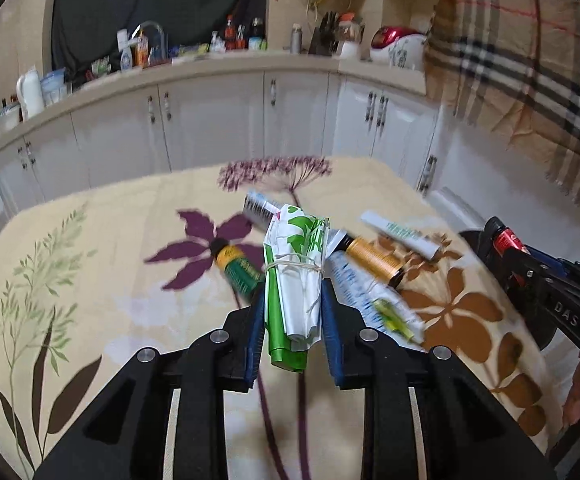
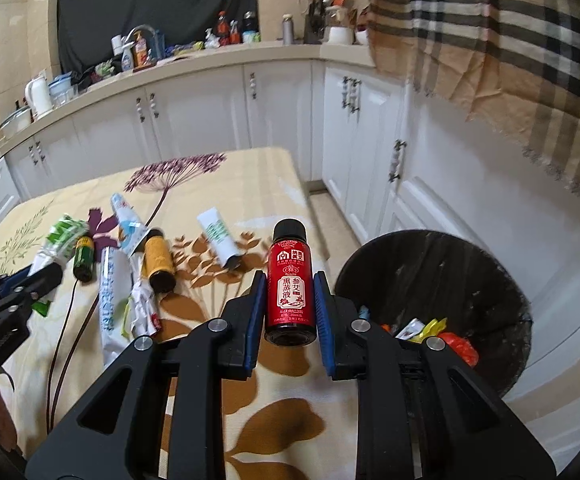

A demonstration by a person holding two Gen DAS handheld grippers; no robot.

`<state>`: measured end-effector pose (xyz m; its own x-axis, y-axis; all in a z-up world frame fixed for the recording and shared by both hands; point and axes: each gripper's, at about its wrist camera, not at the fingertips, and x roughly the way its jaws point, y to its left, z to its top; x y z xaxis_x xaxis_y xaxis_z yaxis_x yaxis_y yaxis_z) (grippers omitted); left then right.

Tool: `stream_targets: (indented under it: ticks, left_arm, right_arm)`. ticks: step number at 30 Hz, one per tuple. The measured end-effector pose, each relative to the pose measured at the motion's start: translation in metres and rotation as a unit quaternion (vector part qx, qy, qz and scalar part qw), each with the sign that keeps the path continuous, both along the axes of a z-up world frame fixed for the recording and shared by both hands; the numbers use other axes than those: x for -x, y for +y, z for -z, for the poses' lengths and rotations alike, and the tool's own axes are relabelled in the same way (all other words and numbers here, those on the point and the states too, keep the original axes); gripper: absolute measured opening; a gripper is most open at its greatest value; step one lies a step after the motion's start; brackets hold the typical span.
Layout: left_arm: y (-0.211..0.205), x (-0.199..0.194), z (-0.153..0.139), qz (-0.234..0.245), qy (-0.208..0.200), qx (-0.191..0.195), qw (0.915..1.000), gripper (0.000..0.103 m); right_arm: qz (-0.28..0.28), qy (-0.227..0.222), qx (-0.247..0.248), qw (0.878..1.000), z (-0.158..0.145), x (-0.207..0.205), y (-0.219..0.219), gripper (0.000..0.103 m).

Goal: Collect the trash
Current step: 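Carry the red bottle and green-white tube in both tools over the bin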

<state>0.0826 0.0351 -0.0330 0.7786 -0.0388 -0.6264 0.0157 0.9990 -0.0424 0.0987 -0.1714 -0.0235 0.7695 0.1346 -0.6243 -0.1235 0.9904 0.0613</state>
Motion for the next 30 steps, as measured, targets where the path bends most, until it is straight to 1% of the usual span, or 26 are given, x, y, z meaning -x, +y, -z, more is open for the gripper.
stream_targets:
  ticks: [2,7,11,15,22,30]
  left_arm:
    - [-0.006,0.001,-0.006,0.009,-0.013,0.002,0.9999,0.027]
    - [-0.027,-0.002,-0.015,0.035,-0.027,0.007,0.9990,0.027]
    - [-0.049,-0.009,-0.020,0.058,-0.038,0.017,0.9975,0.027]
    - [-0.075,-0.015,-0.025,0.083,-0.050,0.020,0.9952,0.027]
    - [-0.126,-0.030,-0.026,0.129,-0.060,0.017,0.9896,0.027]
    - [-0.168,-0.045,-0.018,0.158,-0.059,0.004,0.9857,0.027]
  right_arm:
    - [0.013,-0.009,0.004,1.000,-0.005,0.002,-0.008,0.023]
    - [0.044,-0.023,0.009,0.999,-0.011,0.004,-0.030,0.023]
    - [0.076,-0.033,0.017,0.996,-0.015,0.005,-0.052,0.023]
    - [0.106,-0.042,0.025,0.993,-0.018,0.006,-0.076,0.023]
    - [0.147,-0.051,0.035,0.987,-0.016,0.004,-0.107,0.023]
    - [0.171,-0.049,0.035,0.983,-0.007,-0.005,-0.129,0.023]
